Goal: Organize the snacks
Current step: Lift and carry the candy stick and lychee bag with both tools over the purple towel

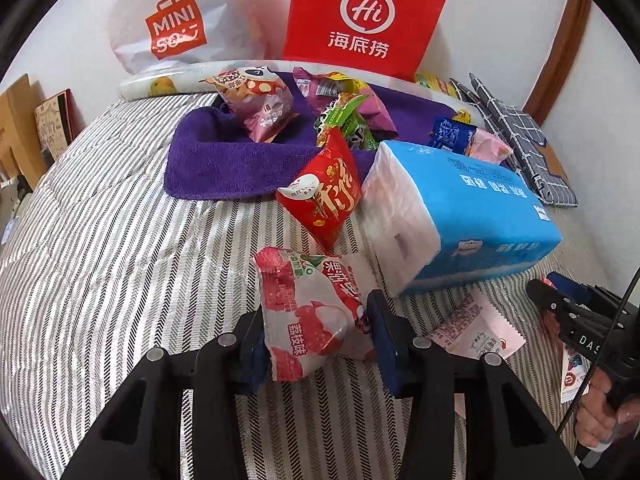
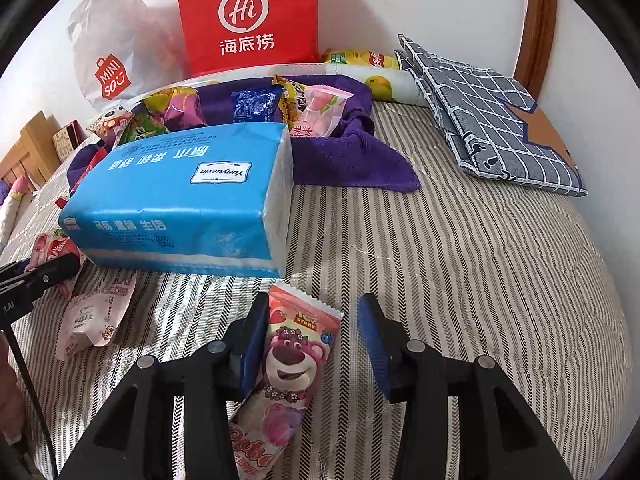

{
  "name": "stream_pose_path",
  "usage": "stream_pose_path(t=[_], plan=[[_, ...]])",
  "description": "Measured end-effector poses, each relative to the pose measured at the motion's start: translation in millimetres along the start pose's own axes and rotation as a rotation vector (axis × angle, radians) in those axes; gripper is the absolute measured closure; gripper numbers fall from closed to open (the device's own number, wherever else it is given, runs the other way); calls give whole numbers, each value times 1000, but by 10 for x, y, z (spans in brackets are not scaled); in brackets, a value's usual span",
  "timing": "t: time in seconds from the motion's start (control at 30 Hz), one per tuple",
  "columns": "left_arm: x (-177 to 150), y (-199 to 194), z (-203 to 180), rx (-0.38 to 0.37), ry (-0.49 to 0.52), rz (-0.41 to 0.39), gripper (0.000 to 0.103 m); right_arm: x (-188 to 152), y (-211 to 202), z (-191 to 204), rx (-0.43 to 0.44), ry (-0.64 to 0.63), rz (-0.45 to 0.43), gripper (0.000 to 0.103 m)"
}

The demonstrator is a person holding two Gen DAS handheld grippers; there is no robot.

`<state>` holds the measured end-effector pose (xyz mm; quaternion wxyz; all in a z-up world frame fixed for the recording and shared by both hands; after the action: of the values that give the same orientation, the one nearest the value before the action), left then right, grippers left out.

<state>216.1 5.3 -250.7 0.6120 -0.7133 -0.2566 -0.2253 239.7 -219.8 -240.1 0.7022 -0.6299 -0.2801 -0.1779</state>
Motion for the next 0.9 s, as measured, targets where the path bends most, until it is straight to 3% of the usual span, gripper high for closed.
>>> stream_pose_path(t=[0.13, 0.33, 0.5, 0.67, 0.73, 0.8, 0.87, 0.9], plan=[[0, 1, -7, 3, 4, 1, 60, -2, 1, -9, 13, 8, 0, 58], [2, -2, -4, -4, -1, 0, 60, -10, 1, -12, -22, -8, 32, 35], [-12, -15, -10, -6, 1, 2, 60, -61, -95, -85, -11, 65, 115, 35], [-15, -22, 1, -16, -9, 5, 61, -214, -213, 103, -15, -15, 105, 35], [-21, -31, -8, -11, -1, 7, 61, -217, -235, 153, -18, -39, 68, 43], [-33, -43, -22, -13, 12, 14, 63, -209, -246, 186, 16, -29, 48, 67], [-41, -74, -17, -39, 13, 23, 65, -178, -233, 172, -11, -22, 32, 81], [-38, -100, 6, -53, -3, 26, 66, -167, -224, 173, -20, -23, 32, 81]])
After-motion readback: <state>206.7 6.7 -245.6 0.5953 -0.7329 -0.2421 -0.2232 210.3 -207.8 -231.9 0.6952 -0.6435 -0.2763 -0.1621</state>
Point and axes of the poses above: each gripper's, at about its wrist camera, not at the fingertips, and y roughly the way its jaws point, z to its left, x to its top, the point moved 6 cm from there along y, roughly the way its jaws point, and after that the axes turned 5 degrees about -z, right-handed, at the moved point
